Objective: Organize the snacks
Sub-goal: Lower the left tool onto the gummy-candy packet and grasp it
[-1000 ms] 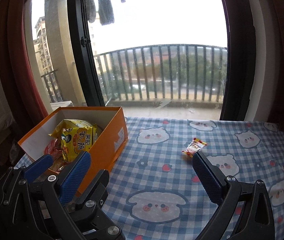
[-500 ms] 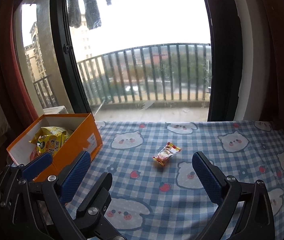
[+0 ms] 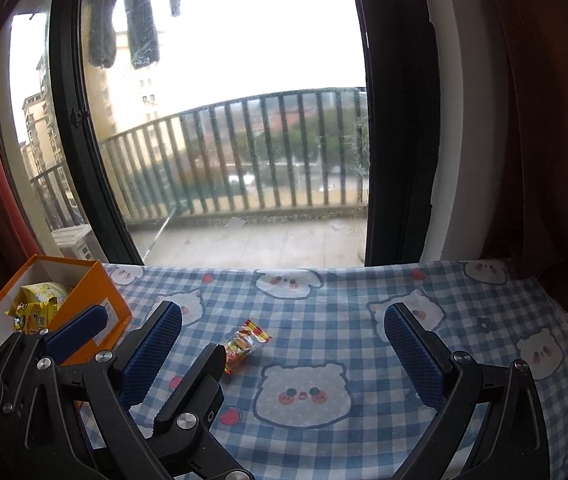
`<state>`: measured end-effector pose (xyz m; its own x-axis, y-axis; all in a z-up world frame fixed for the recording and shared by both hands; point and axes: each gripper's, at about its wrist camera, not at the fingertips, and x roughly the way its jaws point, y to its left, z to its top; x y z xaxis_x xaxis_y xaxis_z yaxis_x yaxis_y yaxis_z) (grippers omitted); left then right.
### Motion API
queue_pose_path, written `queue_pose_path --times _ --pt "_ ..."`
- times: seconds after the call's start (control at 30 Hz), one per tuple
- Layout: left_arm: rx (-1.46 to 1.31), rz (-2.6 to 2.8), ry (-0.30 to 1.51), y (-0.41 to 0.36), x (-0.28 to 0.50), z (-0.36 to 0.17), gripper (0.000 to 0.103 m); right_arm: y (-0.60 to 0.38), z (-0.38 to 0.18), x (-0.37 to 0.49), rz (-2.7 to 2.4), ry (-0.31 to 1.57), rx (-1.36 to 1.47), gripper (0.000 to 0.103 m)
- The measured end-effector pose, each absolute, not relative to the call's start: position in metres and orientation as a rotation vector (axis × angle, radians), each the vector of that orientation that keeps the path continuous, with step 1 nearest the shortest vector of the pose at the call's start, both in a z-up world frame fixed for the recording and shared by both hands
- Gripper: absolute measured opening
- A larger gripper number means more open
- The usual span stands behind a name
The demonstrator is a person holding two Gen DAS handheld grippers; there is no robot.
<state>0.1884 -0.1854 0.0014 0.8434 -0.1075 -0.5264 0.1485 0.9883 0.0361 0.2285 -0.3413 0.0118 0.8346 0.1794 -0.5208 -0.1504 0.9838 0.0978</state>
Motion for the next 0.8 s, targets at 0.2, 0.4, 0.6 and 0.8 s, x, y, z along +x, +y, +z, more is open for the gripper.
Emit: queue_pose_path --times 0.2,0.4,0.6,0.8 --pt "0.113 -0.139 0.568 -0.202 0.218 -0.01 0.087 -0.365 -0.001 0.25 0.149 0.564 0.102 0.102" --pt "0.098 -0.078 0.609 -0.197 0.253 -0.044 0.087 -0.37 -0.031 0.278 0.087 0.597 0.111 0.102" --pt "0.073 -0.064 0.673 -0.186 0.275 -0.074 0.087 -0.362 -0.065 0.302 0.116 0.664 0.094 0.102" --pt "0.08 -0.065 0.713 -0.187 0.282 -0.094 0.087 -0.358 -0.087 0.312 0.116 0.707 0.068 0.102"
